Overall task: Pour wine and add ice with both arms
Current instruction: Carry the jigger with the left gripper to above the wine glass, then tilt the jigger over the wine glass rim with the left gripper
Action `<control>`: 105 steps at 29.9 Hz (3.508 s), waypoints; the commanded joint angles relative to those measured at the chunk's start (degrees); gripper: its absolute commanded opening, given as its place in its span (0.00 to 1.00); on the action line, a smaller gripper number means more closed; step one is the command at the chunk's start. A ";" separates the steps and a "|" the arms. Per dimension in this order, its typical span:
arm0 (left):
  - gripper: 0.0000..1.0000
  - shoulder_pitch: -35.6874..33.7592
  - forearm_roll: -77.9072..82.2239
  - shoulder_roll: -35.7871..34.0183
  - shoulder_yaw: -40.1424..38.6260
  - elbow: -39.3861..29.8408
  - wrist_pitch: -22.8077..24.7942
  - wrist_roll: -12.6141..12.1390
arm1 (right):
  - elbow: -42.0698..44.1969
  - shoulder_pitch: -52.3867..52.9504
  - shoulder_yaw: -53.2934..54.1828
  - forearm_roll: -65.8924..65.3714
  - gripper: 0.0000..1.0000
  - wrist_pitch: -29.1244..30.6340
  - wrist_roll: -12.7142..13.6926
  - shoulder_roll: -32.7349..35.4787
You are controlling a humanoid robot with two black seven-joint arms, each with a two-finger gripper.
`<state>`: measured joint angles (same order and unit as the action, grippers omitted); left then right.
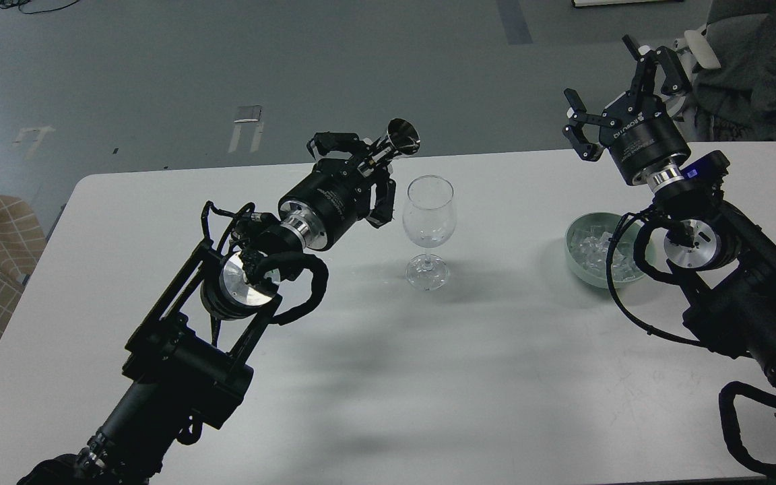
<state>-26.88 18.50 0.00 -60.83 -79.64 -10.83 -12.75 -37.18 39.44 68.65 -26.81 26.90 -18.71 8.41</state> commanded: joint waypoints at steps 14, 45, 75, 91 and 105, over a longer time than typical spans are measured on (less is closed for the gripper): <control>0.00 -1.68 7.87 0.00 2.65 2.65 0.37 -0.43 | 0.00 -0.06 0.08 0.00 1.00 0.00 -0.01 -0.24; 0.00 -2.74 17.89 0.00 5.37 2.65 -0.07 -0.60 | -0.44 -0.59 0.17 0.00 1.00 0.00 -0.10 -0.41; 0.00 -3.62 30.28 0.00 7.04 2.74 2.39 0.71 | -0.44 -0.59 0.17 0.00 1.00 -0.09 -0.19 -0.59; 0.00 -3.79 40.21 -0.61 9.42 3.70 3.53 3.52 | -0.44 -0.59 0.17 0.00 1.00 -0.09 -0.19 -1.03; 0.00 -5.99 46.36 -3.33 9.59 6.61 3.71 5.64 | -0.44 -0.59 0.17 0.00 1.00 -0.09 -0.19 -1.20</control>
<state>-32.85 63.83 -2.58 -51.25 -72.98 -7.27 -7.42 -37.61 38.85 68.82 -26.81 26.81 -18.90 7.32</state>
